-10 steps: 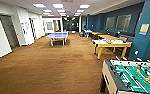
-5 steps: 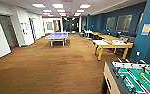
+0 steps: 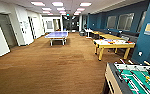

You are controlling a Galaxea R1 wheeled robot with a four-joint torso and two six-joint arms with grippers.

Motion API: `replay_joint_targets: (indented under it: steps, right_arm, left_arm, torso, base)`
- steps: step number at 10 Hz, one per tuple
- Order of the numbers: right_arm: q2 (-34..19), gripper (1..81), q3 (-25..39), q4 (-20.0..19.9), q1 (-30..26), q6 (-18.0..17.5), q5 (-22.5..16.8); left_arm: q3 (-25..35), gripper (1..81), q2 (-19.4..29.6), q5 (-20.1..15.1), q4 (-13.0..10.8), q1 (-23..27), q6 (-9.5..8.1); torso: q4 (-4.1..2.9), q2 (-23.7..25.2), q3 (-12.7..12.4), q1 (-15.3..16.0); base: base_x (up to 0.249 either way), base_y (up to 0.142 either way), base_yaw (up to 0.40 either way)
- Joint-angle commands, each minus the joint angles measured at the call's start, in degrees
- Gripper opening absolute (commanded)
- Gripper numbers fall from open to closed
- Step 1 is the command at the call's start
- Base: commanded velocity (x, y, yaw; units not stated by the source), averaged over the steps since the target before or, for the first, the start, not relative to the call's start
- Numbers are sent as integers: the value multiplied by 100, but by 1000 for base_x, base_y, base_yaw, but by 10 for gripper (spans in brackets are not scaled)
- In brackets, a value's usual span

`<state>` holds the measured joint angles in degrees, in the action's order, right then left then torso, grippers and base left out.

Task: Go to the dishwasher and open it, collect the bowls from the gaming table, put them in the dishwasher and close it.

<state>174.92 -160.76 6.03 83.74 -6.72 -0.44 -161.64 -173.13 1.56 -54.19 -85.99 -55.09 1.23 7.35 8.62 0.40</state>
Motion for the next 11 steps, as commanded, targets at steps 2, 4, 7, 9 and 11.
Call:
replay_joint_targets:
  steps: [2, 4, 7, 9, 11]
  right_arm:
    - [10, 811, 10, -23, -423, -5, -237]
    - [2, 811, 10, -32, -423, -5, -237]
    - [1, 811, 10, -23, -423, -5, -237]
    - [10, 811, 10, -23, -423, -5, -237]
    - [10, 811, 10, -23, -423, -5, -237]
  left_arm:
    - [-9, 811, 6, -191, 3205, 342, 3014]
    - [18, 811, -12, -200, 4351, 342, 4212]
    - [27, 811, -11, -191, 5067, 324, 4876]
    - [27, 811, -20, -182, 5067, 324, 4876]
    - [27, 811, -38, -156, 5111, 332, 4876]
  torso:
    - [0, -2, 2, 7]
    - [0, 0, 0, -2]
    - [0, 2, 0, -11]
    - [0, 2, 0, -9]
    - [0, 2, 0, -9]
  base:
    - [122, 0, 0]
    - [131, 0, 0]
    - [138, 0, 0]
    - [140, 0, 0]
    - [139, 0, 0]
